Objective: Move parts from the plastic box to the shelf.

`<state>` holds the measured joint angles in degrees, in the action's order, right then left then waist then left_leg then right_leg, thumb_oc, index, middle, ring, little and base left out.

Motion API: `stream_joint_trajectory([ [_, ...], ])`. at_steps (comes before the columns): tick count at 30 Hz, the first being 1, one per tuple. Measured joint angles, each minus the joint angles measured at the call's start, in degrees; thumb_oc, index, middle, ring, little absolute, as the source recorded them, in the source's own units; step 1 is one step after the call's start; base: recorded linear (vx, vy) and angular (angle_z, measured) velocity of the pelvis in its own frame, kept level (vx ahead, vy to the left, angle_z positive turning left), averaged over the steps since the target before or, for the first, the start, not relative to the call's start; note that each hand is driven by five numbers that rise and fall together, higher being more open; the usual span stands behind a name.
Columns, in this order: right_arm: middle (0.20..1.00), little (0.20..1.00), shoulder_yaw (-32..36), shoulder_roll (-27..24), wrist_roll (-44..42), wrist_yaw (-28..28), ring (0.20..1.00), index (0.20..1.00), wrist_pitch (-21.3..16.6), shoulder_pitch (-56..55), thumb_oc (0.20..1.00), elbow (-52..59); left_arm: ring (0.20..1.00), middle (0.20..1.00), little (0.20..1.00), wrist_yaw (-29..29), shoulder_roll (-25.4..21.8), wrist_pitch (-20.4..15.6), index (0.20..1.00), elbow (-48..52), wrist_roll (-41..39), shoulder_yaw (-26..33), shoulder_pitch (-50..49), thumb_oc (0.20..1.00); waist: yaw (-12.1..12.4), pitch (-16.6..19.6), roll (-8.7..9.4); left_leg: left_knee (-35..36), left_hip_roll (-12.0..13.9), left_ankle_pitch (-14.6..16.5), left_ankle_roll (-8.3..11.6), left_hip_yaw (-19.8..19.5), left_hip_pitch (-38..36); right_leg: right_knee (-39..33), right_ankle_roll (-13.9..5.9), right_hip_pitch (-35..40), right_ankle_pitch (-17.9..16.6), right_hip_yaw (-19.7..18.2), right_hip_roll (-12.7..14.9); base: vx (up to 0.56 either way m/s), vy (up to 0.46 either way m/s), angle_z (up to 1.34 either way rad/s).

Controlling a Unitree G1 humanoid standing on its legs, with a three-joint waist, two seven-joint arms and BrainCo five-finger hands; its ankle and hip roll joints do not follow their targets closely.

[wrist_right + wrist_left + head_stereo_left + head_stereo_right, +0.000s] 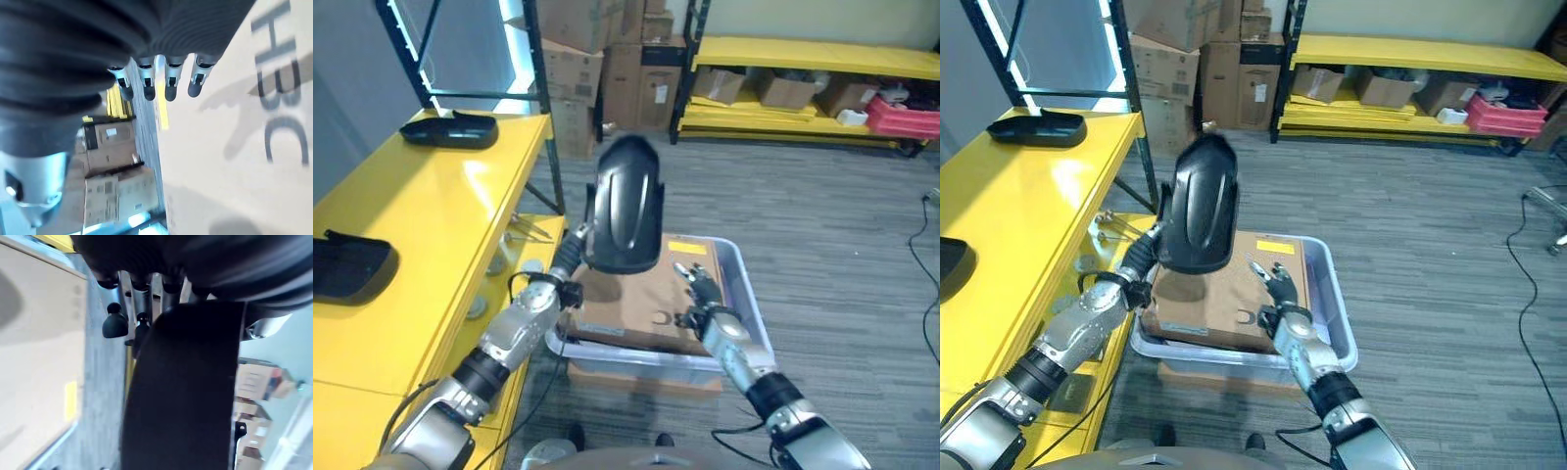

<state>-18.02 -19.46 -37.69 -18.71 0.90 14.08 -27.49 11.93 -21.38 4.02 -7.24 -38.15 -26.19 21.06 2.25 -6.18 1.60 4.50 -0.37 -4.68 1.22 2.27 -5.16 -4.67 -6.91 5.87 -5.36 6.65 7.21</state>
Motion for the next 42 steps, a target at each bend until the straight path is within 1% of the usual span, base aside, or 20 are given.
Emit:
stream_joint_trajectory([
  [3,1.0,1.0,2.86,-1.72,2.17,-0.09,1.0,1.0,-0.5,-2.4,1.0,1.78,0.2,0.2,0.2,-0.08,-0.09,-2.61,0.2,0.65,0.02,3.75,0.07,0.2,-0.73,0.0,-0.02,0.04,0.52,0.17,0.23,0.55,-0.08,-0.17,-0.03,-0.19,0.15,-0.38,-0.47,-0.01,-0.035,-0.1],
  [9,1.0,1.0,3.37,-2.52,4.28,1.48,1.0,1.0,-0.31,-7.27,1.0,1.95,0.2,0.2,0.2,0.23,-0.91,-2.76,0.2,1.35,0.09,8.25,-2.51,0.2,-0.6,0.01,-0.25,0.3,1.65,0.53,0.79,0.75,-0.23,-0.29,0.49,-0.18,0.48,-0.46,-1.32,-0.01,-0.056,-0.03],
  [17,1.0,1.0,3.67,-1.8,6.65,6.24,1.0,1.0,3.05,-9.69,1.0,1.92,0.2,0.2,0.2,0.13,-2.27,-3.39,0.2,3.55,1.26,13.4,-8.05,0.2,0.28,0.08,-0.75,0.01,2.08,0.49,1.18,-1.25,0.52,-0.36,1.02,0.21,1.05,1.76,-1.78,0.0,-0.125,0.12],
  [20,1.0,1.0,3.11,-1.84,7.37,8.09,1.0,1.0,3.43,-9.68,1.0,1.9,0.2,0.2,0.2,0.33,-3.1,-5.63,0.2,7.53,2.24,16.07,-9.64,0.2,1.51,0.11,-0.87,0.0,2.26,0.06,1.6,-2.59,1.23,-0.39,1.13,0.27,1.01,3.09,-2.3,0.01,-0.129,0.23],
  [23,1.0,1.0,1.03,-1.98,11.48,8.77,1.0,1.0,4.37,-9.58,1.0,1.94,0.2,0.2,0.2,0.62,-3.67,-9.63,0.2,12.05,3.61,21.24,-11.57,0.2,4.72,0.22,-1.37,-0.02,2.73,-0.59,2.35,-4.83,2.42,-0.41,1.28,0.33,1.32,5.26,-2.92,-0.01,-0.116,0.35],
  [26,1.0,1.0,0.21,-1.96,13.5,9.78,1.0,1.0,4.55,-9.56,1.0,1.88,0.2,0.2,0.2,2.07,-4.37,-11.85,0.2,14.1,3.67,25.67,-13.95,0.2,8.07,0.18,-2.57,-0.02,3.04,-1.24,3.1,-6.56,3.86,-0.42,1.03,0.37,1.86,7.16,-3.49,-0.04,-0.099,0.31],
  [28,1.0,1.0,0.2,-1.94,14.78,9.83,1.0,1.0,4.58,-9.69,1.0,1.89,0.2,0.2,0.2,2.76,-4.45,-12.04,0.2,14.96,4.76,29.01,-15.84,0.2,9.55,0.03,-3.38,0.24,3.02,-1.22,3.87,-7.59,5.05,-0.09,1.49,0.38,2.25,9.3,-3.68,-0.06,-0.078,0.66],
  [29,1.0,1.0,0.24,-2.34,15.45,9.68,1.0,1.0,4.61,-10.86,1.0,2.01,0.2,0.2,0.2,2.64,-4.51,-12.03,0.2,15.54,4.78,30.75,-16.97,0.2,10.23,0.14,-3.84,0.16,3.61,-0.96,3.52,-5.85,6.76,0.0,1.96,0.57,2.23,12.01,-3.69,-0.11,-0.062,1.42],
  [30,1.0,1.0,0.24,-2.76,15.49,9.39,1.0,1.0,4.88,-12.52,1.0,2.1,0.2,0.2,0.2,2.37,-4.56,-12.03,0.2,15.64,4.8,31.5,-17.5,0.2,10.17,0.04,-3.71,-0.36,4.86,0.25,2.65,-1.06,7.92,0.0,2.54,1.22,2.4,15.34,-2.9,-0.15,-0.038,1.74],
  [31,1.0,1.0,0.32,-3.24,15.58,8.82,1.0,1.0,5.4,-13.46,1.0,2.27,0.2,0.2,0.2,2.27,-4.45,-12.03,0.2,15.68,4.78,32.43,-18.32,0.2,10.48,-0.19,-3.54,-0.92,5.47,0.79,2.73,2.53,8.42,0.13,2.58,1.93,3.18,17.95,-2.56,-0.19,-0.015,1.65],
  [32,1.0,1.0,0.42,-4.21,15.53,7.71,1.0,1.0,5.57,-14.29,1.0,3.29,0.2,0.2,0.2,1.94,-4.71,-12.13,0.2,15.74,4.75,33.43,-20.25,0.2,11.61,-0.58,-3.97,-1.86,5.84,1.9,0.37,4.96,9.65,1.47,2.64,2.42,3.58,21.29,-2.38,-0.14,0.012,1.39],
  [33,1.0,1.0,0.67,-4.99,15.53,7.31,1.0,1.0,5.55,-15.86,1.0,4.73,0.2,0.2,0.2,1.28,-4.74,-12.13,0.2,15.94,4.76,34.57,-22.57,0.2,11.56,-0.52,-3.89,-2.54,5.88,2.99,-0.62,5.85,10.4,2.42,3.15,2.73,4.03,23.51,-1.89,-0.13,0.036,1.2],
  [34,1.0,1.0,0.72,-5.31,15.53,7.27,1.0,1.0,5.58,-16.19,1.0,5.09,0.2,0.2,0.2,1.19,-4.75,-12.14,0.2,16.35,4.76,35.87,-24.79,0.2,11.73,-0.65,-3.61,-3.59,5.7,4.8,-0.54,6.27,11.11,3.82,3.3,2.22,4.89,24.3,-1.12,-0.12,0.043,0.99],
  [36,1.0,1.0,1.16,-5.98,15.53,6.32,1.0,1.0,5.59,-16.28,1.0,5.36,0.2,0.2,0.2,0.3,-4.95,-12.14,0.2,16.35,4.67,37.97,-28.46,0.2,12.39,-1.35,-2.84,-6.03,5.39,8.9,-0.67,9.56,13.33,5.38,2.78,2.17,6.64,26.24,0.61,-0.17,0.104,1.12],
  [37,1.0,1.0,2.75,-5.88,15.52,5.53,1.0,1.0,5.64,-17.42,1.0,5.39,0.2,0.2,0.2,-0.82,-4.93,-12.14,0.2,15.86,4.66,38.62,-30.77,0.2,12.25,-1.88,-2.09,-11.78,5.32,10.79,-6.11,17.0,14.16,9.43,1.14,2.85,8.92,30.74,5.38,-0.13,0.143,1.62],
  [38,1.0,1.0,3.4,-6.22,15.59,5.5,1.0,1.0,5.64,-19.05,1.0,5.72,0.2,0.2,0.2,-1.89,-4.88,-12.16,0.2,15.92,4.68,38.67,-32.05,0.2,11.79,-1.56,-2.6,-14.49,5.13,11.04,-7.42,21.92,13.89,13.1,-0.43,4.23,10.8,32.98,6.45,-0.11,0.222,1.83],
  [39,1.0,1.0,4.68,-6.75,15.81,5.25,1.0,1.0,5.57,-20.75,1.0,6.01,0.2,0.2,0.2,-2.91,-4.79,-12.5,0.2,16.34,4.66,38.8,-32.59,0.2,10.72,-0.22,-4.29,-11.25,4.37,6.99,-6.39,21.57,12.85,15.91,-0.36,4.93,12.58,34.11,7.05,-0.08,0.237,1.6],
  [40,1.0,1.0,5.35,-5.43,16.12,4.7,1.0,1.0,5.58,-21.01,1.0,5.7,0.2,0.2,0.2,-3.67,-4.84,-13.25,0.2,16.83,4.66,39.17,-32.62,0.2,9.86,-0.02,-3.63,-7.12,2.35,5.0,-6.19,21.58,11.67,17.06,-0.13,5.1,13.09,33.72,8.33,-0.07,0.234,1.44],
  [41,1.0,1.0,6.7,-4.35,16.59,4.56,1.0,1.0,5.57,-20.94,1.0,5.22,0.2,0.2,0.2,-4.14,-5.25,-13.53,0.2,17.65,4.67,39.69,-32.55,0.2,9.81,0.23,-2.02,-1.68,-0.12,6.52,-3.61,21.91,10.38,15.98,0.11,4.3,12.95,33.59,9.38,-0.05,0.165,1.13],
  [42,1.0,1.0,7.52,-2.33,17.2,4.34,1.0,1.0,5.58,-20.07,1.0,4.91,0.2,0.2,0.2,-4.62,-6.25,-14.06,0.2,18.43,4.67,40.28,-31.89,0.2,9.77,0.25,1.31,-0.01,-2.45,6.8,-2.97,22.82,9.63,14.12,-0.42,3.89,12.22,33.14,11.61,-0.05,0.14,0.6],
])
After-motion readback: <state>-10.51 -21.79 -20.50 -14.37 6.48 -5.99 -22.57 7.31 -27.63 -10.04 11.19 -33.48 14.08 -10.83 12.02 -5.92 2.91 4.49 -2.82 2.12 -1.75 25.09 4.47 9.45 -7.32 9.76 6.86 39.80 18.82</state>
